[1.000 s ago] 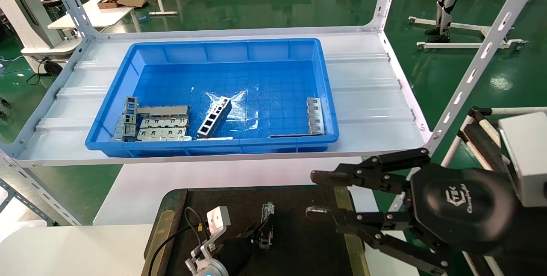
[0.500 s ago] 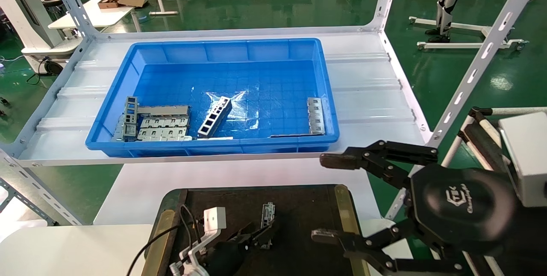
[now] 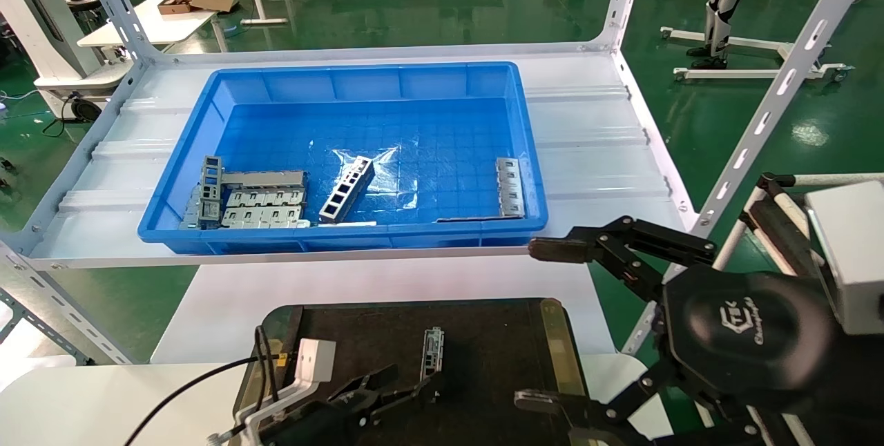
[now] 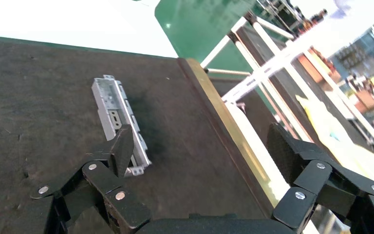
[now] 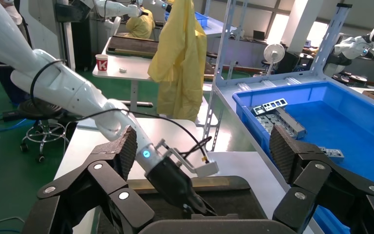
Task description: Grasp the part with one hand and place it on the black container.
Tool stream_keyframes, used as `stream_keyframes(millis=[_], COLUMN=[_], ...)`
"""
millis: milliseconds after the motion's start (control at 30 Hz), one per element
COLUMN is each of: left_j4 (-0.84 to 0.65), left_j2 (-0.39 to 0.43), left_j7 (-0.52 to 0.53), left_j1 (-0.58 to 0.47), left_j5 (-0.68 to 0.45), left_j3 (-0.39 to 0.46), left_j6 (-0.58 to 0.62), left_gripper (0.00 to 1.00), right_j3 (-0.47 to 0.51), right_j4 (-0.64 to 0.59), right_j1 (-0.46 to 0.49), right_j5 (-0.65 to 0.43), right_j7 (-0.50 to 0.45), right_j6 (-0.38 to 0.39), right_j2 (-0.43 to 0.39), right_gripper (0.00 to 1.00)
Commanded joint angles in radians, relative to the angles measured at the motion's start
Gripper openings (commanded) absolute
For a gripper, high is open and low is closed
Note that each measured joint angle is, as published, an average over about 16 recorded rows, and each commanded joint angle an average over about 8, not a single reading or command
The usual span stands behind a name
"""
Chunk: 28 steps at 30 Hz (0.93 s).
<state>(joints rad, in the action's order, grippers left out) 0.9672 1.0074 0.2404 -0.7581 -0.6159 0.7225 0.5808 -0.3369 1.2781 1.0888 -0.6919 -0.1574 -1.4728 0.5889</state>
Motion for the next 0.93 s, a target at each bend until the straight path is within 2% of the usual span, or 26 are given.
stream_keyframes(millis=[33, 567, 933], left_j4=[0.025, 0.112, 0.142], left_j2=[-0.033, -0.239, -0.297], left_j7=[0.002, 0.017, 0.012], left_j1=[0.002, -0.034, -0.039], left_j5=[-0.003, -0.005, 0.010], left_j3=[0.003, -0.009, -0.028], left_j6=[0.029, 0.229, 0.275], left_gripper=[1.00, 1.00, 1.00], right_j3=[0.000, 0.000, -0.001], right_j4=[0.000, 0.000, 0.000], right_j1=[0.000, 0.000, 0.000], right_j5=[0.000, 0.000, 0.000], right_j7=[0.000, 0.000, 0.000], right_j6=[0.000, 0.000, 0.000], right_j2=[0.000, 0.000, 0.000], right_gripper=[1.00, 1.00, 1.00])
